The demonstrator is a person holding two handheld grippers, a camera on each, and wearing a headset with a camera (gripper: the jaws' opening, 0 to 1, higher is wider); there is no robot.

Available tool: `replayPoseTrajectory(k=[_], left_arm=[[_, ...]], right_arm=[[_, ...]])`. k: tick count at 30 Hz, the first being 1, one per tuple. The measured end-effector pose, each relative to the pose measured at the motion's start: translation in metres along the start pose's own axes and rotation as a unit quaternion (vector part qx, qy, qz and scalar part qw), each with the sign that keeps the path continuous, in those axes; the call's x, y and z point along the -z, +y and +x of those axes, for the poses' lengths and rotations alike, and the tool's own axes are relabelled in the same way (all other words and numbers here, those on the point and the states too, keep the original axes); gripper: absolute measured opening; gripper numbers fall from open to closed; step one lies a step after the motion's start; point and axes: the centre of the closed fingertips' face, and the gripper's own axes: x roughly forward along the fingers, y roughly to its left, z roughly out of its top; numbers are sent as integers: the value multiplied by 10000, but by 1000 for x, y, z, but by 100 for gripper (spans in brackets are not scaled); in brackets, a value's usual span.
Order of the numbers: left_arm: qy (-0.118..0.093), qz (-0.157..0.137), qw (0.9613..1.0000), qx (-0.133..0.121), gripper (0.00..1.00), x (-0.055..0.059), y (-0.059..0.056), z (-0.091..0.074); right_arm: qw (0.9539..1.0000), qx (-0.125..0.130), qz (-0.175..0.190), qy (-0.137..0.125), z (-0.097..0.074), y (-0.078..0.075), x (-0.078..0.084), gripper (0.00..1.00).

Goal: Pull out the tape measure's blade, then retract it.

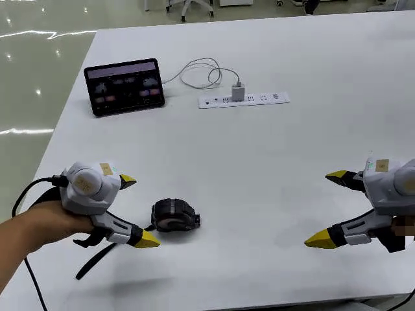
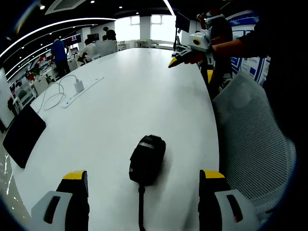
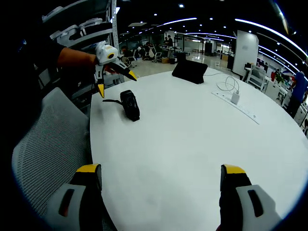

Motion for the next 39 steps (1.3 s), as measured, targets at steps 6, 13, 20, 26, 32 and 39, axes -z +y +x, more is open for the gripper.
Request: replayPoseTrajectory(k=[6,13,20,26,32,39], left_arm=[[178,213,9992,286,87,-9,-2,9],[457,645,9957,490,74,-14,-6,22],[820,893,9912,535,63,2,-6,39],[1007,853,9887,706,53,8,-12,45],[957,893,9883,783,44,1,-16,51],[942,1007,9871,810,35,-5,-12,55]], right_arm=[[9997,-158,-153,40,11,6,-9,99],[9990,-307,-322,39,24,11,-19,98],[9971,-388,-646,105,38,14,-28,94],[9945,-534,-886,158,51,19,-33,90],[9925,-730,-977,122,64,27,-38,87],[9894,-913,-1124,109,82,34,-49,85]])
